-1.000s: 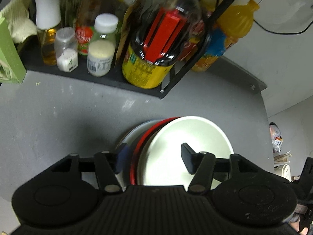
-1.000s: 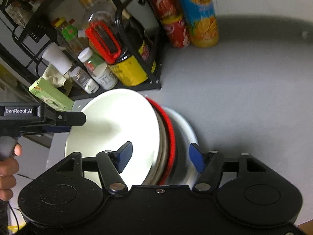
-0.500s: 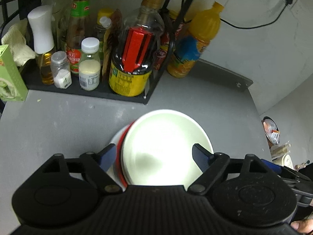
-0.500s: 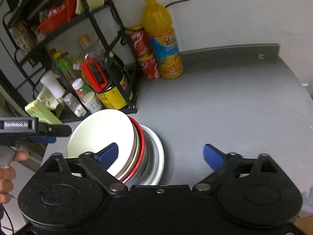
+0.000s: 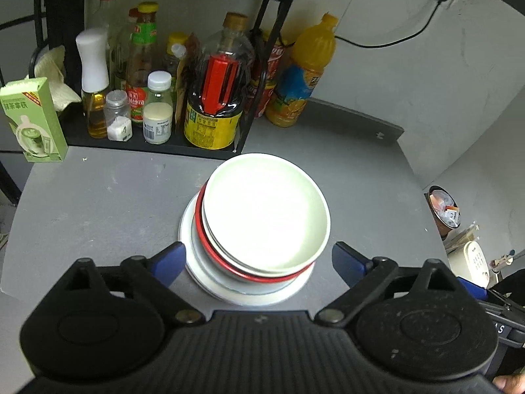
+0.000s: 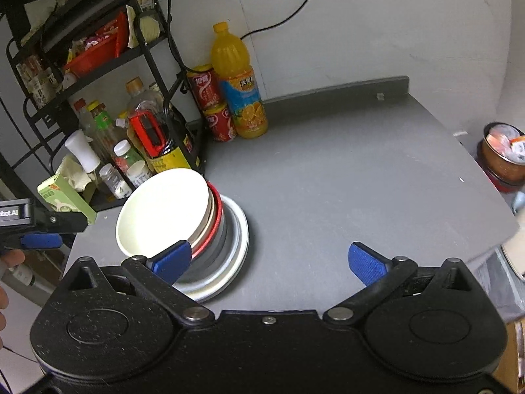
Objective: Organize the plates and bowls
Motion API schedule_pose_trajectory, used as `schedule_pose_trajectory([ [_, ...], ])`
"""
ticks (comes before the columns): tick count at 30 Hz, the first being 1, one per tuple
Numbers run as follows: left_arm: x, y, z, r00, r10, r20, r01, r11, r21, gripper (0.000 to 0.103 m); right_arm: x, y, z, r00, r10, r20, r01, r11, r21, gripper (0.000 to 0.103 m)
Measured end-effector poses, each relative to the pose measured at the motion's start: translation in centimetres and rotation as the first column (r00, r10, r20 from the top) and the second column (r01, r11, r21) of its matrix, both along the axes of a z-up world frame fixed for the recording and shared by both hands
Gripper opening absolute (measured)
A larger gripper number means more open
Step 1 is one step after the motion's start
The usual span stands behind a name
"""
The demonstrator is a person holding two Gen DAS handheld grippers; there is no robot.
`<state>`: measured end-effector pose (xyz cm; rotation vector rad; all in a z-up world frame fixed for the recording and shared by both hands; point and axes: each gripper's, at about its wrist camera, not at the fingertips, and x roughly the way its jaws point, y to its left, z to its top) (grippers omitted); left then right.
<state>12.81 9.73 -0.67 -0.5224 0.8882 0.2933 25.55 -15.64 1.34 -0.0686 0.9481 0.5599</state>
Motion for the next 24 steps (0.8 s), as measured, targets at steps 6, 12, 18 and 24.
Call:
schedule_pose_trajectory([
  [6,-2.3,-0.9,1.0,0.999,-0.027,0.025,0.026,0.999,0.026,0.102,-2.9,-1.0,2.3,0.998,-0.015,0.056,0.017,0.999,-0.028,0.103],
  [12,-5.1,-1.9,1.9,0.997,-0.039,0.060,0.036,0.998,0.044,0.102,-5.3,-2.2,4.0,0.994,-0.045,0.103,0.046,0.999,-0.008,0.103],
  [18,-7.9,-3.1,2.7,0.996,-0.044,0.080,0.038,0.997,0.070,0.102,-7.9,-3.0,5.1,0.988,-0.057,0.145,0.058,0.998,-0.003,0.103],
  [24,-10.3,-4.7,3.7,0.993,-0.066,0.096,0.057,0.993,0.099,0.102,-9.8,-4.2,5.7,0.984,-0.079,0.159,0.077,0.997,0.014,0.103],
])
